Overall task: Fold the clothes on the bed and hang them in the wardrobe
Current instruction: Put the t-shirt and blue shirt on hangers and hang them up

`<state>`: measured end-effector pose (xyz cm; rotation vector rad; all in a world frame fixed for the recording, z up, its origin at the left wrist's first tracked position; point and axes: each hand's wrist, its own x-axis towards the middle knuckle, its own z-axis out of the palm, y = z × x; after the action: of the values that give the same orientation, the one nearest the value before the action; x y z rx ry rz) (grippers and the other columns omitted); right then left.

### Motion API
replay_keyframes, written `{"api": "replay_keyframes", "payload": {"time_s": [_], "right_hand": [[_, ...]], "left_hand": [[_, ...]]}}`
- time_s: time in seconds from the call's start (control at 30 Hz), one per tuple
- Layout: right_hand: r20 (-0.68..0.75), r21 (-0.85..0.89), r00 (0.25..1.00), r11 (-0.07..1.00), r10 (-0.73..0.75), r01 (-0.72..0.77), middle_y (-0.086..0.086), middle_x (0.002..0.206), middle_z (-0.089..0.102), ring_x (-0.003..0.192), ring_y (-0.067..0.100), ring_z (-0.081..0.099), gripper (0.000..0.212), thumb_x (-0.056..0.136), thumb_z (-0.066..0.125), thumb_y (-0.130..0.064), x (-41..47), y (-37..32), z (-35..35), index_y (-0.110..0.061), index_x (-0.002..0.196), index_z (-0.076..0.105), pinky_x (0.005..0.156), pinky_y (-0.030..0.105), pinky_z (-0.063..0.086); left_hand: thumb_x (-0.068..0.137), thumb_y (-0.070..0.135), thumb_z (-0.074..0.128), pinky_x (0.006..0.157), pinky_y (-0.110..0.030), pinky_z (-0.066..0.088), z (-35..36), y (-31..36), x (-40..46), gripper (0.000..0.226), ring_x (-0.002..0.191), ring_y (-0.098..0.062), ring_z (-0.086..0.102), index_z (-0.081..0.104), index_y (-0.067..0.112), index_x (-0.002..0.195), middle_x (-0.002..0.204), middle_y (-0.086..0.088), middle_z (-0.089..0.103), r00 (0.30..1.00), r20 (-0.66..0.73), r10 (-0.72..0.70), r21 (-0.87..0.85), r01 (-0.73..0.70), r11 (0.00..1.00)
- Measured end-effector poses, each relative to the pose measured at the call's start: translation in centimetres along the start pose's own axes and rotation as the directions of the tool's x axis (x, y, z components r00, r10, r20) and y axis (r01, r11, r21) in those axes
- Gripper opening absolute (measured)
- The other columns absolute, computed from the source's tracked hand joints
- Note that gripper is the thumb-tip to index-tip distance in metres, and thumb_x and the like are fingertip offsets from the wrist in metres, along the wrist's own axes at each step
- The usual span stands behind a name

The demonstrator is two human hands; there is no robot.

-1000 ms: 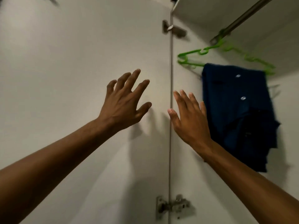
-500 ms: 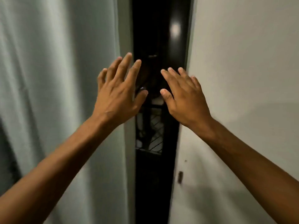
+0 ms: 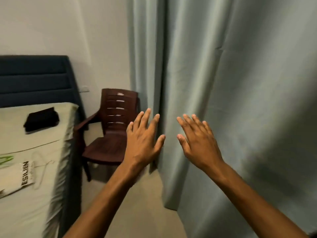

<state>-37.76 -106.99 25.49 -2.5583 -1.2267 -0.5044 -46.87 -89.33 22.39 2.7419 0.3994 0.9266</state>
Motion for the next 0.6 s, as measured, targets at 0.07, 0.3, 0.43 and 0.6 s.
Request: {"api": "replay_keyframes", "payload": {"time_s": [0.07, 0.3, 0.43, 0.6], "right_hand": [[0.06, 0.062, 0.997, 0.997, -0.043, 0.039, 0.002, 0.158, 0.035, 0.149, 0.027, 0.027, 0.062, 0.097, 0.021, -0.048, 3.0, -1.8, 3.9, -0.024, 0.153, 0.033, 0.118, 0.05, 0.024], [0.219, 0.239, 0.934, 0.944, -0.282, 0.229, 0.0, 0.16, 0.031, 0.15, 0.024, 0.022, 0.073, 0.09, 0.009, -0.053, 12.0, -7.7, 14.8, -0.025, 0.154, 0.033, 0.119, 0.048, 0.02], [0.268, 0.306, 0.844, 0.872, -0.465, 0.383, -0.004, 0.165, 0.016, 0.153, 0.019, 0.008, 0.055, 0.104, 0.023, -0.045, 18.0, -11.3, 19.4, -0.03, 0.157, 0.019, 0.122, 0.043, 0.009], [0.285, 0.409, 0.769, 0.798, -0.572, 0.442, -0.005, 0.164, 0.018, 0.153, 0.017, 0.008, 0.053, 0.106, 0.032, -0.04, 22.8, -16.2, 24.8, -0.031, 0.156, 0.021, 0.122, 0.04, 0.009]], "left_hand": [[0.089, 0.059, 0.037, 0.117, -0.056, 0.026, 1.1, -4.4, -1.1, 0.071, 0.152, -0.026, 0.014, 0.033, 0.029, 0.153, 0.166, -0.004, 0.017, 0.993, 0.025, -0.118, 0.039, 0.117, 0.992], [0.092, 0.051, 0.048, 0.117, -0.057, 0.025, 3.4, -15.2, -1.9, 0.068, 0.153, -0.027, 0.013, 0.033, 0.027, 0.153, 0.166, -0.006, 0.017, 0.901, 0.075, -0.428, 0.194, 0.408, 0.892], [0.094, 0.049, 0.051, 0.118, -0.056, 0.025, 3.3, -20.4, -0.9, 0.067, 0.153, -0.026, 0.012, 0.031, 0.028, 0.154, 0.166, -0.004, 0.016, 0.824, -0.008, -0.566, 0.233, 0.552, 0.801], [0.093, 0.05, 0.046, 0.115, -0.055, 0.027, 3.2, -25.9, -1.5, 0.065, 0.15, -0.028, 0.02, 0.037, 0.025, 0.152, 0.164, -0.006, 0.022, 0.739, -0.073, -0.67, 0.244, 0.664, 0.707]]}}
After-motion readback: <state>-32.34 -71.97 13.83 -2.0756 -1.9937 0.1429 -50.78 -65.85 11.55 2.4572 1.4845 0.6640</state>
